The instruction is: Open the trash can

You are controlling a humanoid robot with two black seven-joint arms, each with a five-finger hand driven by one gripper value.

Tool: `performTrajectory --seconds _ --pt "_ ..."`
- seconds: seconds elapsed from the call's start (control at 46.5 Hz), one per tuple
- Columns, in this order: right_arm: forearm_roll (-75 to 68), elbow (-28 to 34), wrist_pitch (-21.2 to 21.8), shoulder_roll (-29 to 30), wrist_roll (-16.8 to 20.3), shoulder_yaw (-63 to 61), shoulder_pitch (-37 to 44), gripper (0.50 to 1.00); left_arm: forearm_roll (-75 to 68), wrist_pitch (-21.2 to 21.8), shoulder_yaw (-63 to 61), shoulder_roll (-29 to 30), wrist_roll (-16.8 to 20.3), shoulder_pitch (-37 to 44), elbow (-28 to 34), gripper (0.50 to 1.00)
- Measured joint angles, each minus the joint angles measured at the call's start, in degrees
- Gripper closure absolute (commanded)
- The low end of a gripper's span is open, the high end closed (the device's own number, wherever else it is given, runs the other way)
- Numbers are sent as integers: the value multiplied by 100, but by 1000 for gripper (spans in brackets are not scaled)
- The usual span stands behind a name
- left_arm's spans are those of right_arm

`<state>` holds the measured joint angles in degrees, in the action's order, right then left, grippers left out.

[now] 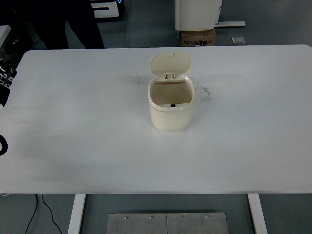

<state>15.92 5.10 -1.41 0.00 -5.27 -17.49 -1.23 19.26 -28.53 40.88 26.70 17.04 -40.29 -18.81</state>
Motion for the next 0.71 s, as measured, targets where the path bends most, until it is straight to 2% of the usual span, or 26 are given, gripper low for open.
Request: performTrajectory --seconds 0.129,0.258,0.709 --pt "37 7 1 0 29 3 4 509 0 -4 0 2 0 24 0 500" --pt "59 9 8 0 346 17 73 509 -2 -4 0 -40 1 56 -5 500" --pt "60 -1 -1 0 369 8 90 509 -2 -10 0 -17 2 57 -7 500"
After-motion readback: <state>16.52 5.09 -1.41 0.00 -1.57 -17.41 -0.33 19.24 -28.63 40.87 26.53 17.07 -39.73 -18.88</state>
